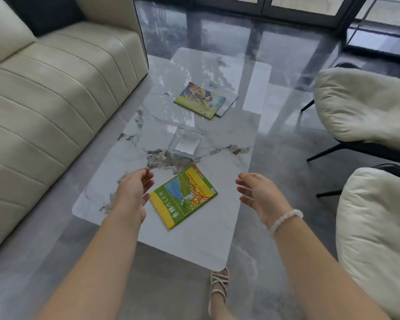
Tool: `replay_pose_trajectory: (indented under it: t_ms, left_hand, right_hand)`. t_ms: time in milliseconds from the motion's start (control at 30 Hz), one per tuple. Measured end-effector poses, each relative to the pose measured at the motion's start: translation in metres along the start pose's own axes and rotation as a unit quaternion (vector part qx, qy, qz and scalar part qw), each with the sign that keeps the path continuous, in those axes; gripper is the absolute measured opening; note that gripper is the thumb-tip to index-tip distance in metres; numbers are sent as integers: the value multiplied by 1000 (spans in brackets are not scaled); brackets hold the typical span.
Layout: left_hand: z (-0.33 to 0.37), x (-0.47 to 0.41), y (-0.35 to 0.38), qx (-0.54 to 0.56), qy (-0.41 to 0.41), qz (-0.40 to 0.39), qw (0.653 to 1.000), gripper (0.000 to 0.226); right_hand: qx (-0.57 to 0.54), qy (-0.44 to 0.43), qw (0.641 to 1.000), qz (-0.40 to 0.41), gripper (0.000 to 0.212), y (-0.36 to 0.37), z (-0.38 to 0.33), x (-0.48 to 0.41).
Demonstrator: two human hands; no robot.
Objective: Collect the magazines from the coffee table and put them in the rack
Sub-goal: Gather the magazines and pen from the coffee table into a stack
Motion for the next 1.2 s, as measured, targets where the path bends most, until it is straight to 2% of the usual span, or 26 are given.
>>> replay_pose_trajectory:
  t_ms: [333,467,533,633,867,1100,1200]
  left_hand:
    - [-91,-130,30,-48,-110,51,991,13]
    - [-129,-173,40,-73,-130,49,988,22]
    - [-150,-195,39,-80,-147,51,985,35]
    - [-191,-219,34,-101,-205,55,972,49]
    - [-261,-225,48,-83,-348,4,934,62]
    - [-263,-232,59,-112,-357,-20,927,50]
    - [-266,-238,58,-135,-355,-22,925,55]
  right_hand:
    - [89,83,992,23,24,12,70,-144]
    - [130,97,986,37,37,18,105,-197]
    - [156,101,982,39,38,21,121,-220]
    - [189,123,974,31,42,28,156,-251]
    - [234,177,956,8,57,43,207,-286]
    - [284,193,938,39,65,34,210,-301]
    - [292,198,935,42,60,32,205,-305]
Point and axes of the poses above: each hand's wrist, its own x-axis away from the middle knuckle, its own y-axis out of the palm, z = x × y, the point moved 8 cm from there along -x, towards the middle knuckle, and after that the axes turned 10 degrees about -x, right-handed, at the moved point
